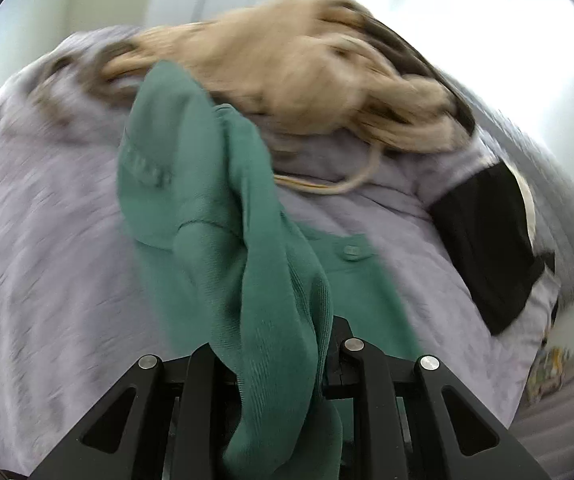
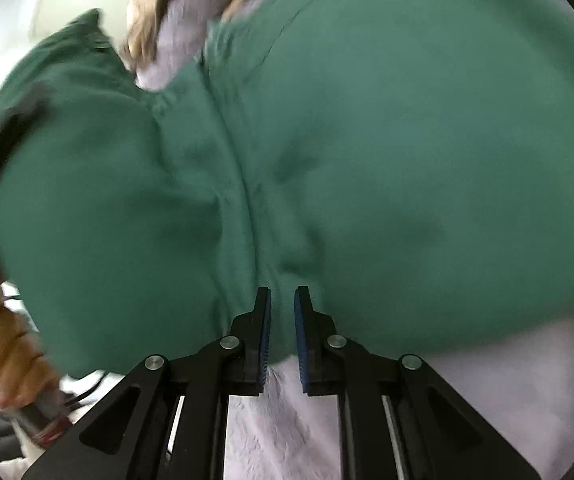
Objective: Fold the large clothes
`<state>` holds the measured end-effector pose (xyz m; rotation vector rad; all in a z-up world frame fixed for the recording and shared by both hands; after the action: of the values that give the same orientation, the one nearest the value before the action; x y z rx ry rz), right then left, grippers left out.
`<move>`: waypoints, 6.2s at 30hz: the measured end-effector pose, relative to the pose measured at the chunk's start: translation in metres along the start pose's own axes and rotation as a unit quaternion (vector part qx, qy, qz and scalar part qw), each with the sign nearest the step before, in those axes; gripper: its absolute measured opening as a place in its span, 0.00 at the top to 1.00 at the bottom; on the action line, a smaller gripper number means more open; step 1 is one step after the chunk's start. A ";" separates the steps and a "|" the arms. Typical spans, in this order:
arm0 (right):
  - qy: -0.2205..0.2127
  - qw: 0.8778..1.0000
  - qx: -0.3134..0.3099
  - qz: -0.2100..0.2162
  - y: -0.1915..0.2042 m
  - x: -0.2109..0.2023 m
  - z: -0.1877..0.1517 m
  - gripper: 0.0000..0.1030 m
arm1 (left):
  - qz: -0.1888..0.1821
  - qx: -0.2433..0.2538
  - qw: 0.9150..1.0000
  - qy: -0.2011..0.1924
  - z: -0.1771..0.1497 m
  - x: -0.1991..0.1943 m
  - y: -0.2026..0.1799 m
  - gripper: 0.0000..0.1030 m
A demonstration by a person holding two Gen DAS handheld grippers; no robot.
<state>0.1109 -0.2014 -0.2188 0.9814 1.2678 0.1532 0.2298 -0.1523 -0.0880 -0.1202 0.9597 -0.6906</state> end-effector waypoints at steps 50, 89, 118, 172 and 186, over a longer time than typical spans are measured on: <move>-0.125 0.975 0.170 -0.067 -0.166 -0.128 -0.012 0.35 | 0.163 -0.028 0.982 0.090 -0.145 0.015 0.051 0.19; -0.123 0.987 -0.034 -0.097 -0.065 -0.128 0.083 0.37 | 0.138 -0.056 0.984 0.102 -0.195 0.029 0.022 0.17; -0.082 0.992 -0.066 -0.069 -0.059 -0.135 0.089 0.91 | 0.155 -0.014 0.981 0.119 -0.189 -0.025 0.035 0.17; -0.173 0.982 0.069 -0.026 -0.062 -0.120 0.029 0.97 | 0.161 0.133 0.963 0.172 -0.127 0.019 -0.052 0.11; -0.173 0.982 0.069 -0.031 -0.061 -0.122 0.024 0.97 | 0.152 0.110 0.965 0.185 -0.136 0.027 -0.049 0.11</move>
<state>0.0647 -0.3234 -0.1727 1.0355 0.9956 -0.1520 0.1095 -0.1791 -0.1683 0.3591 1.2189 -0.5375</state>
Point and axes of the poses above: each gripper's, at about its wrist camera, not at the fingertips, and x roughly the way its jaws point, y to its left, z to its top, the point moved 10 cm from there along x, roughly the way its jaws point, and after that the axes turned 5 degrees about -z, right-handed, at the moved point
